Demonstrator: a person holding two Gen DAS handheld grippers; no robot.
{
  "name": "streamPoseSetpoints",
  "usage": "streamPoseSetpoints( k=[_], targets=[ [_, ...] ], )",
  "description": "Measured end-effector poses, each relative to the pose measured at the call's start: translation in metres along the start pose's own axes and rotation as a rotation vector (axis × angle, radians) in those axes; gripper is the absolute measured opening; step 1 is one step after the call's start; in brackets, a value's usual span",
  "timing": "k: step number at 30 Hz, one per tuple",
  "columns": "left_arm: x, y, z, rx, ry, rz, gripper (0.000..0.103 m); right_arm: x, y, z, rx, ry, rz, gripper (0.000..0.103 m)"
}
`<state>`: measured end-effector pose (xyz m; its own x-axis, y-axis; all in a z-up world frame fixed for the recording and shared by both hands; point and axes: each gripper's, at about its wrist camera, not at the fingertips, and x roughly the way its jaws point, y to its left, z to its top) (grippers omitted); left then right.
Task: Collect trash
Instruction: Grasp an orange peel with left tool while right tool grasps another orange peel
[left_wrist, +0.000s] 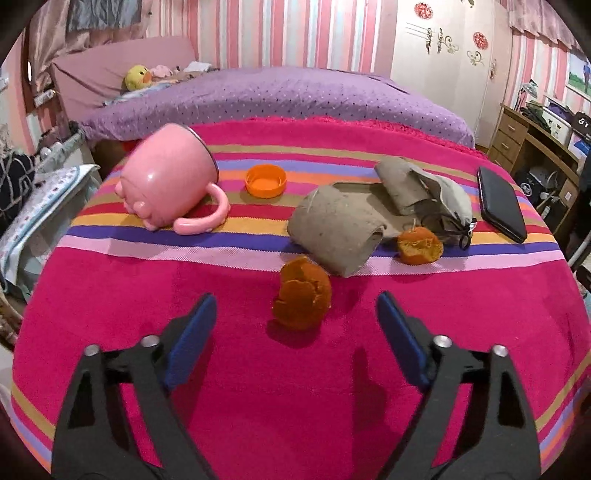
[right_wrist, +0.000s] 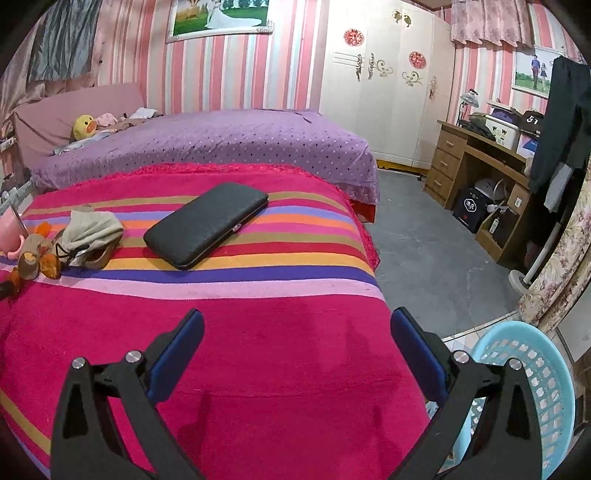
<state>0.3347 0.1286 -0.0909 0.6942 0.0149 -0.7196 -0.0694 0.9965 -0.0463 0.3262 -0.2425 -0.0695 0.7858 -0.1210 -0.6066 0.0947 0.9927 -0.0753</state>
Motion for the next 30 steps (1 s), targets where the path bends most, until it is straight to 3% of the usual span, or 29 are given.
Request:
streamPoseSetpoints(
  k=[5, 7, 9, 16, 24, 30],
  targets=[
    [0.016, -0.002, 0.002, 0.014, 0.058, -0.032, 0.054, 0.0, 0.01, -0.001, -0.006, 0.01, 0.007, 0.098],
    [0.016, -0.005, 0.003, 0.028, 0.052, -0.041, 0.035, -0.001, 0.015, -0.002, -0.019, 0.011, 0.012, 0.098],
    [0.015, -0.007, 0.003, 0.043, 0.05, -0.051, 0.026, -0.002, 0.022, -0.004, -0.037, 0.011, -0.004, 0.098],
    [0.003, -0.001, 0.007, 0.042, 0.013, -0.026, 0.023, -0.012, 0.054, -0.007, -0.027, 0.019, 0.067, 0.098],
    [-0.005, 0.02, 0.01, 0.051, -0.024, 0.014, 0.023, -0.015, 0.139, -0.004, -0.074, 0.031, 0.152, 0.098],
    [-0.006, 0.055, 0.012, -0.015, -0.015, 0.067, 0.023, -0.009, 0.198, 0.006, -0.104, 0.056, 0.203, 0.098]
  ],
)
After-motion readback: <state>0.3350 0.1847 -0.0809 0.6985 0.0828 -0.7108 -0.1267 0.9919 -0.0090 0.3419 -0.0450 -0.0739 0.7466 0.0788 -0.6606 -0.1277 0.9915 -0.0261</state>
